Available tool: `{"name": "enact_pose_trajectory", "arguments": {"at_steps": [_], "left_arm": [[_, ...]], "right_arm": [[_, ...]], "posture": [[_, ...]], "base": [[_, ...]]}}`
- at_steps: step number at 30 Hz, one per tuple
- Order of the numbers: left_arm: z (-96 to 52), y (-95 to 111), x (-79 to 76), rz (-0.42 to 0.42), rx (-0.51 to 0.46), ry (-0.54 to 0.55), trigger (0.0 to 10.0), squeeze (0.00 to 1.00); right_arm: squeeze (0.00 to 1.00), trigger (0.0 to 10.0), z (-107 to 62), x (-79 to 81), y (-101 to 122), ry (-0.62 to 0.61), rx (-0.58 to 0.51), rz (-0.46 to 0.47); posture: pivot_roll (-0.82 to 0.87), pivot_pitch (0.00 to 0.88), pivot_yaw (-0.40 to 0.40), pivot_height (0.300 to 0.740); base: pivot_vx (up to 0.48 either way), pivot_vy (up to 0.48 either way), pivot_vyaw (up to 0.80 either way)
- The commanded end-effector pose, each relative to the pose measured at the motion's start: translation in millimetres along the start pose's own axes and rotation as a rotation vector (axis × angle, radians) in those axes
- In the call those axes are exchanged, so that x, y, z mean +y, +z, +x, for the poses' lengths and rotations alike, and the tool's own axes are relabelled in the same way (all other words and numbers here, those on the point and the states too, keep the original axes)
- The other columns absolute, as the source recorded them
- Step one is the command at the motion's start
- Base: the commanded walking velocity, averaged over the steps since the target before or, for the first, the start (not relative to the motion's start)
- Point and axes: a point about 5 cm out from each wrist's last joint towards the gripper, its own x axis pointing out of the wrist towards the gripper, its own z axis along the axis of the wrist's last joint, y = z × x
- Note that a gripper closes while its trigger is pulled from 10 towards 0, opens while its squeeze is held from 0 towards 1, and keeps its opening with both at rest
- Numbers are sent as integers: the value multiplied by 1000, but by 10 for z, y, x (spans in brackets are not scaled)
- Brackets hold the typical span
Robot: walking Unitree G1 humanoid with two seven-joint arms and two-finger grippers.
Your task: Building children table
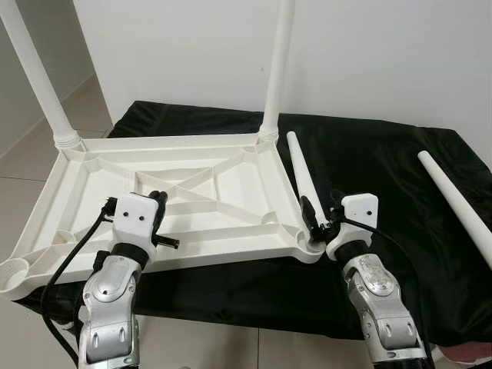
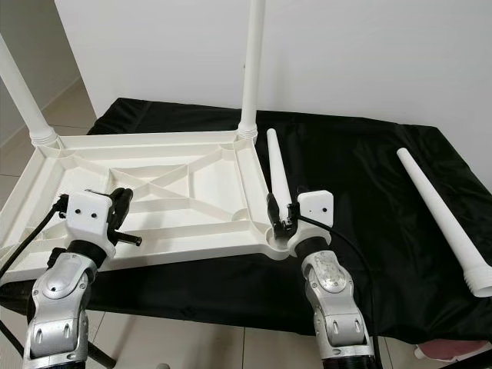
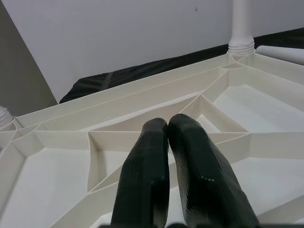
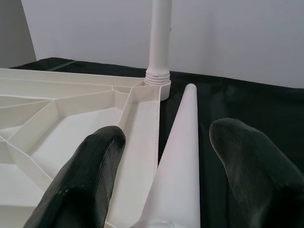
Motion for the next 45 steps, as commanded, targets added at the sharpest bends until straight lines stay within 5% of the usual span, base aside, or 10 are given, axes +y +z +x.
{"name": "enact_pose_trajectory", "arguments": {"at_steps": [1, 21, 45], "left_arm": [[27, -11, 20, -39, 12, 180, 10000, 0], [55, -47, -52, -121, 57, 118, 10000, 0], [75, -5, -42, -77, 41, 120, 10000, 0]], "right_arm": [[0, 10000, 14, 7, -16, -4, 1, -2], [0, 10000, 27, 34, -20, -6, -3, 5], [0, 10000, 32, 58, -25, -3, -3, 9]], "posture": [[89, 7, -64, 740], [92, 18, -58, 740], [99, 26, -56, 740]], "base": [[0, 0, 0], [0, 0, 0], [0, 0, 0]]}}
